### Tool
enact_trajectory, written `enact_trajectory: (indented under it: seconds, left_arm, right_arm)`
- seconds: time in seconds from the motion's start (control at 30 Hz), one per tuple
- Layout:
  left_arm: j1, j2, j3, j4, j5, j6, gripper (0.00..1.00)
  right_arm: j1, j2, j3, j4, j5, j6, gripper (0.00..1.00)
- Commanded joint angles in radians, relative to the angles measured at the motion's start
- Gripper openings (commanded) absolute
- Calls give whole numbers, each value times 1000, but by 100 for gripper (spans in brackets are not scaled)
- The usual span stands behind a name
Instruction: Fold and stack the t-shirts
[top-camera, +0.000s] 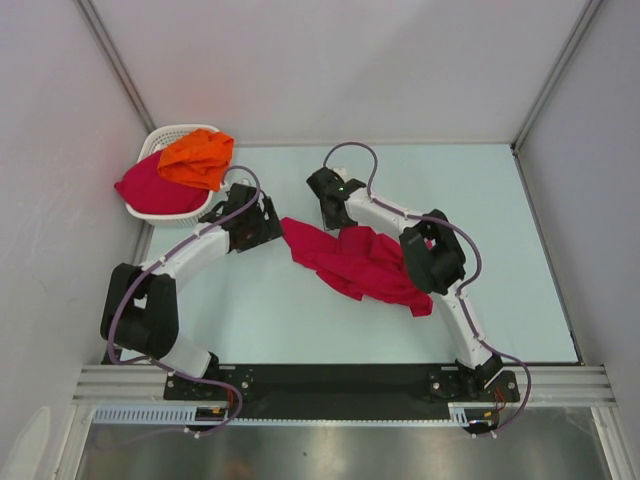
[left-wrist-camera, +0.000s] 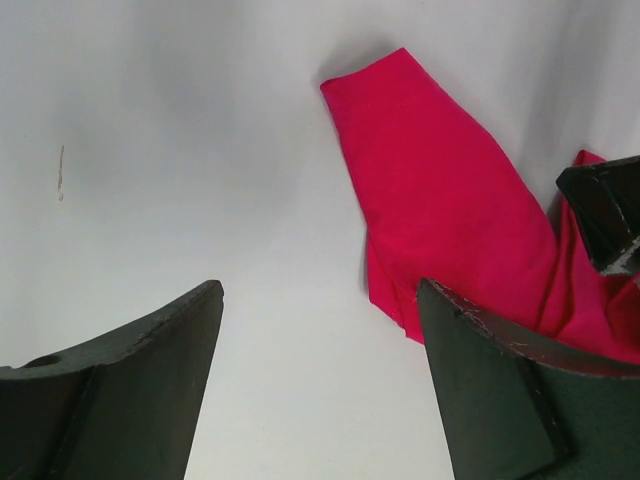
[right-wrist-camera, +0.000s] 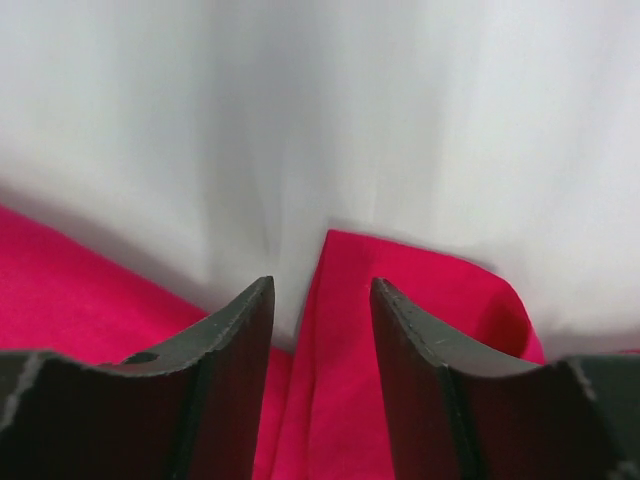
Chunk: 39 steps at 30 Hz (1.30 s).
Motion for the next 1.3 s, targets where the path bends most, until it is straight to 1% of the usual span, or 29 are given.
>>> enact_trajectory:
  seconds: [0.0, 0.1, 0.2, 0.27, 0.3, 0.33, 0.37, 0.47, 0.53, 0.57, 0.63, 0.67, 0.7, 0.8, 0.87, 1.07, 1.17, 1.27]
  left_arm:
    - [7, -25, 29, -11, 28, 39, 84]
    - [8, -22, 46, -21, 18, 53, 84]
    - [10, -17, 47, -20, 13, 55, 84]
    - [11, -10, 46, -15, 19, 47, 84]
    - [11, -8, 43, -12, 30, 46, 84]
    - [11, -2, 41, -5, 35, 44, 84]
    - [11, 2, 38, 5, 35, 39, 84]
    - [11, 41, 50, 20, 24, 21, 85]
    - [11, 68, 64, 28, 30, 6, 84]
    - [11, 102, 79, 40, 41, -17, 84]
    - [10, 139, 98, 54, 73, -36, 83]
    - [10, 172, 118, 58, 74, -72, 82]
    - [10, 193, 130, 58, 70, -91, 81]
    - [14, 242, 168, 77, 39, -157, 78]
    - [17, 257, 172, 109, 42, -191, 75]
    - [42, 282, 121, 245, 61, -278, 68]
    - [42, 308, 127, 259, 62, -287, 60]
    - [42, 322, 129, 258, 45, -290, 59]
  right_arm:
    - [-5, 45, 35, 21, 29, 4, 46]
    - [-5, 56, 30, 16, 32, -1, 38]
    - [-15, 59, 14, 21, 38, -5, 33]
    - [-28, 53, -16, 43, 29, -11, 26]
    - [-31, 53, -22, 48, 23, -19, 20]
    - [-36, 45, -28, 51, 21, -21, 7]
    - [-44, 40, -29, 50, 29, -33, 0]
    - [-59, -2, -48, 50, 61, -44, 0]
    - [-77, -38, -74, 77, 40, -38, 0]
    - [-87, -91, -112, 96, 0, -28, 0]
    - [-117, -149, -163, 151, -26, 11, 0]
    - [-126, -180, -222, 172, -34, 24, 0]
    - [-140, -241, -256, 226, -52, 36, 0]
    - [-160, -335, -391, 341, -88, 64, 0]
    - [-171, -357, -424, 359, -101, 67, 0]
    - [-173, -364, -445, 320, -82, 61, 0]
    - [-177, -377, -468, 321, -74, 65, 0]
    - [-192, -383, -490, 318, -59, 62, 0]
